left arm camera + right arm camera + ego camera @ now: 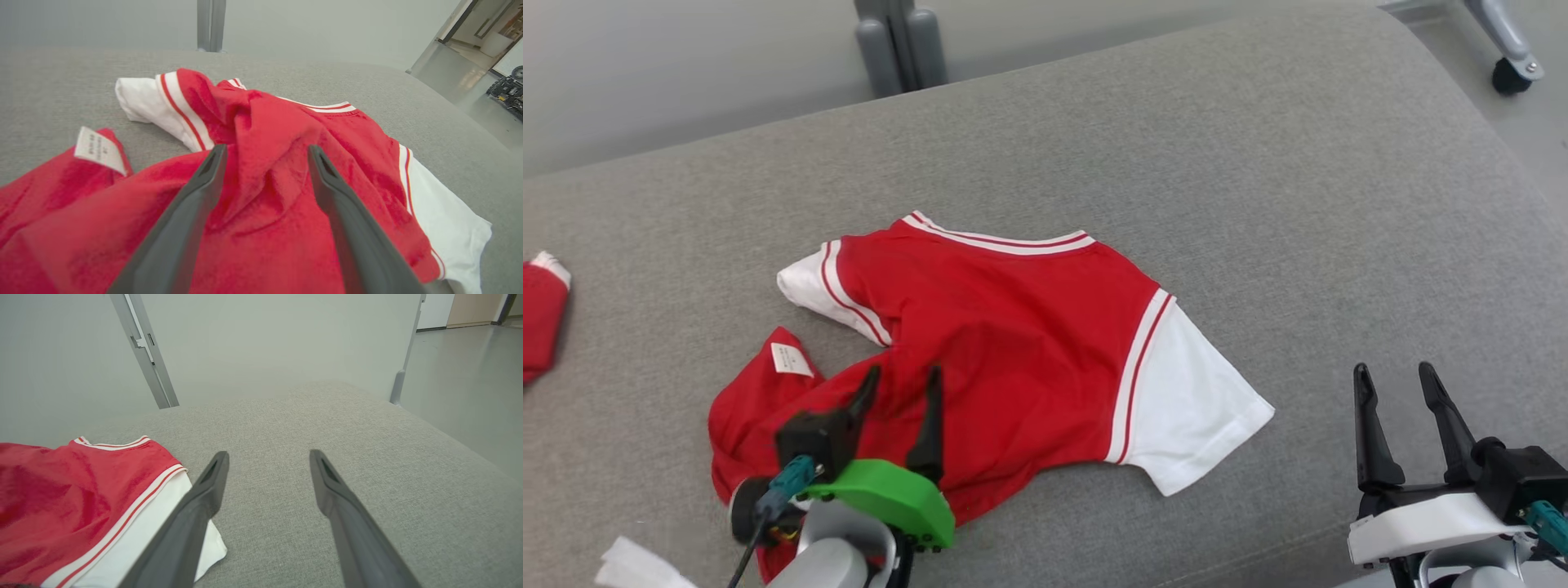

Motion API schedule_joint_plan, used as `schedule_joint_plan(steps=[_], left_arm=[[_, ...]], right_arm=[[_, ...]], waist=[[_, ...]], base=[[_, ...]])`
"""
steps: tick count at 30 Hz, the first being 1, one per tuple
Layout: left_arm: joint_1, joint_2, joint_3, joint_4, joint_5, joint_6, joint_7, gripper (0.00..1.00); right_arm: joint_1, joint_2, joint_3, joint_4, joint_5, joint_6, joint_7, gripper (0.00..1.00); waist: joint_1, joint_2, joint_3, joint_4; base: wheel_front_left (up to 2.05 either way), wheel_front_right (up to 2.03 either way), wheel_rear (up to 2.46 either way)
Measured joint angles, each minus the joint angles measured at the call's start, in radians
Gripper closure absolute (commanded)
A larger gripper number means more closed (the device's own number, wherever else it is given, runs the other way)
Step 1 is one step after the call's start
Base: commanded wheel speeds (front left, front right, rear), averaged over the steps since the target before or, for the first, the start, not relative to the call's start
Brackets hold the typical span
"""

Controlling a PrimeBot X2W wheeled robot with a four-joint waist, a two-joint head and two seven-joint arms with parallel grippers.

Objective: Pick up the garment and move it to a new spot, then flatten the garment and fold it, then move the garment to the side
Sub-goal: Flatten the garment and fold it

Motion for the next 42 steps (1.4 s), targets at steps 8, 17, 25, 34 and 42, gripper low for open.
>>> schedule_joint_plan(steps=[8,17,25,34,42], left_arm=[[0.175,0.063,0.106,-0.087,0.023,0.082,-0.013,0.0],[0.295,0.071,0.16,-0.1,0.012,0.073,-0.014,0.0],[0.309,0.053,0.134,-0.016,-0.015,0.026,0.011,0.0],[0.305,0.043,0.113,0.047,-0.032,-0.007,0.037,0.28],[0.28,0.04,0.105,0.084,-0.047,-0.037,0.055,1.0]], right_arm=[[0.019,0.0,-0.004,-0.008,-0.026,0.0,0.0,0.0],[0.021,0.0,0.002,-0.012,-0.044,0.0,0.0,0.0],[0.02,0.0,0.013,-0.012,-0.054,0.0,0.0,0.0],[0.019,0.0,0.011,-0.011,-0.056,0.0,0.0,0.0],[0.019,0.0,0.012,-0.009,-0.05,0.0,0.0,0.0]], waist=[[0.0,0.0,-0.034,0.093],[0.0,0.0,-0.045,0.177],[0.0,0.0,-0.033,0.189],[0.0,0.0,-0.02,0.169],[0.0,0.0,-0.02,0.168]], base=[[0.0,0.0,0.0],[0.0,0.0,0.0],[0.0,0.0,0.0],[0.0,0.0,0.0],[0.0,0.0,0.0]])
